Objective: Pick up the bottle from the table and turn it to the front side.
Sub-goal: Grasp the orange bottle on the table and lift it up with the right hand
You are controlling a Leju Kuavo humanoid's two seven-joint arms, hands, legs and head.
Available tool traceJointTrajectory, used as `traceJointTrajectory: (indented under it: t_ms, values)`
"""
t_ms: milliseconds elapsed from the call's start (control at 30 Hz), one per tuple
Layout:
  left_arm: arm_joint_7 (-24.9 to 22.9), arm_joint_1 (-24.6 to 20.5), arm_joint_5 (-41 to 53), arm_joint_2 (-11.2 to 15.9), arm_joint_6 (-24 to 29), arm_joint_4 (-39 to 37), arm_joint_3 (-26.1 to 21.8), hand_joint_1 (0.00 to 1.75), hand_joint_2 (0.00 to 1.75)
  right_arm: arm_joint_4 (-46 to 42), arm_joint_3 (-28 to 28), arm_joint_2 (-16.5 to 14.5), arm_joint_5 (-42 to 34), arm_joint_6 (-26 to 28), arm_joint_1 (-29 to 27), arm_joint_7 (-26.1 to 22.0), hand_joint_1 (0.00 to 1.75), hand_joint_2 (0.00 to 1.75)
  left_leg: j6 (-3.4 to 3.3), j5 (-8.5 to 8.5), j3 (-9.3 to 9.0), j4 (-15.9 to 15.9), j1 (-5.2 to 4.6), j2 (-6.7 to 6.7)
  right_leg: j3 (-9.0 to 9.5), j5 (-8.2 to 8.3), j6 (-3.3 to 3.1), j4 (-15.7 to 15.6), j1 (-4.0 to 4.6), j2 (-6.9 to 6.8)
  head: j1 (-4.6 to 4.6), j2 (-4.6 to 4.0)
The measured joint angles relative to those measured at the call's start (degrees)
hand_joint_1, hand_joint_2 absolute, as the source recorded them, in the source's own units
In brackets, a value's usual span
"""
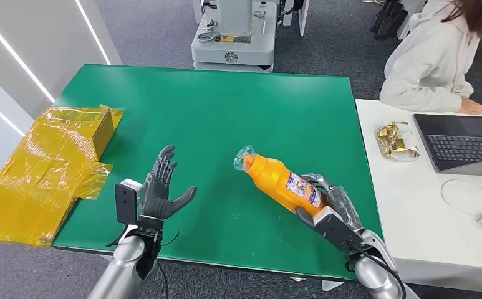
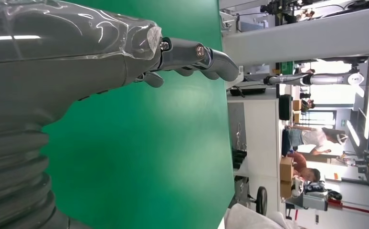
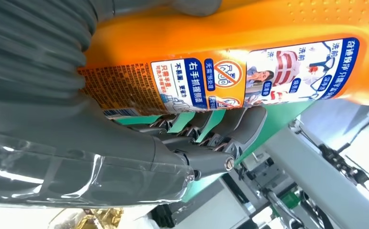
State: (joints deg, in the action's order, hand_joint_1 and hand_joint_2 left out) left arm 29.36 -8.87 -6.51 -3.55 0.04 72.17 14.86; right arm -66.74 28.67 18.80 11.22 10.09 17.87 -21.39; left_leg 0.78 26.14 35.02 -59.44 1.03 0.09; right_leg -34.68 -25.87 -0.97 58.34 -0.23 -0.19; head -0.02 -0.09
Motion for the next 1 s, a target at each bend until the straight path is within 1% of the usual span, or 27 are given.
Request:
traceJointTrajectory:
  t_ms: [167, 267, 400, 500, 567, 667, 833, 1000]
  values:
    - [-0.08, -0.53, 1.08, 0.58, -0.73, 0.27, 0.05, 0.0, 1.75, -0.69, -1.78, -1.01, -0.83, 0.96, -1.3, -2.69, 1.75, 1.75, 0.0, 0.0, 0.0, 0.0, 0.0, 0.01, 0.0, 0.0, 0.0, 0.0, 0.0, 0.01, 0.01, 0.0]
    - [-1.19, -1.34, -0.3, 1.04, -4.18, 0.49, 0.2, 0.0, 1.75, -0.38, -2.35, -2.25, -1.71, 1.53, -1.33, -4.62, 1.75, 1.75, 0.01, -0.01, -0.01, 0.0, 0.0, 0.02, -0.01, 0.0, 0.0, 0.01, 0.0, 0.02, 0.01, 0.0]
    - [-3.78, -3.36, -4.24, 1.5, -10.24, 0.39, 0.53, 0.0, 1.75, 1.22, -2.46, -4.25, -2.81, 1.81, -0.4, -6.65, 1.75, 1.75, 0.02, -0.02, -0.01, 0.0, 0.01, 0.01, -0.01, 0.01, 0.0, 0.03, 0.0, 0.01, 0.0, 0.0]
    - [-7.1, -6.28, -8.84, 1.7, -15.86, -0.4, 1.04, 0.0, 1.75, 3.92, -2.46, -6.3, -4.31, 2.23, 1.66, -8.86, 1.75, 1.75, 0.02, -0.05, -0.01, 0.0, 0.01, 0.02, -0.02, 0.02, -0.01, 0.05, 0.0, 0.02, 0.01, 0.0]
    - [-8.6, -8.49, -10.73, 1.7, -17.95, -1.14, 1.51, 0.0, 1.75, 5.72, -2.45, -7.77, -5.52, 2.76, 3.16, -10.35, 1.75, 1.75, 0.02, -0.06, -0.02, 0.0, 0.0, 0.03, -0.01, 0.03, -0.02, 0.05, 0.0, 0.03, 0.0, 0.0]
    - [-9.93, -12.16, -12.18, 1.59, -18.88, -2.8, 2.7, 0.0, 1.75, 8.15, -2.4, -10.02, -7.08, 3.34, 5.29, -11.42, 1.75, 1.75, -0.01, -0.1, 0.03, -0.02, 0.01, 0.01, -0.06, 0.06, -0.03, 0.06, 0.01, 0.02, 0.01, 0.0]
    - [-11.56, -17.76, -14.79, 1.0, -20.17, -5.65, 5.36, 0.0, 1.75, 10.08, -2.34, -13.34, -8.64, 3.74, 7.74, -11.7, 1.75, 1.75, -0.03, -0.12, 0.07, -0.03, 0.0, 0.01, -0.11, 0.07, -0.04, 0.06, 0.0, 0.02, 0.0, 0.0]
    - [-12.32, -22.49, -16.72, -0.51, -20.29, -8.82, 8.53, 0.0, 1.75, 12.11, -2.23, -15.82, -9.44, 3.63, 9.93, -11.63, 1.75, 1.75, -0.03, -0.11, 0.12, -0.04, 0.0, 0.01, -0.15, 0.07, -0.04, 0.05, 0.0, 0.02, 0.01, 0.0]
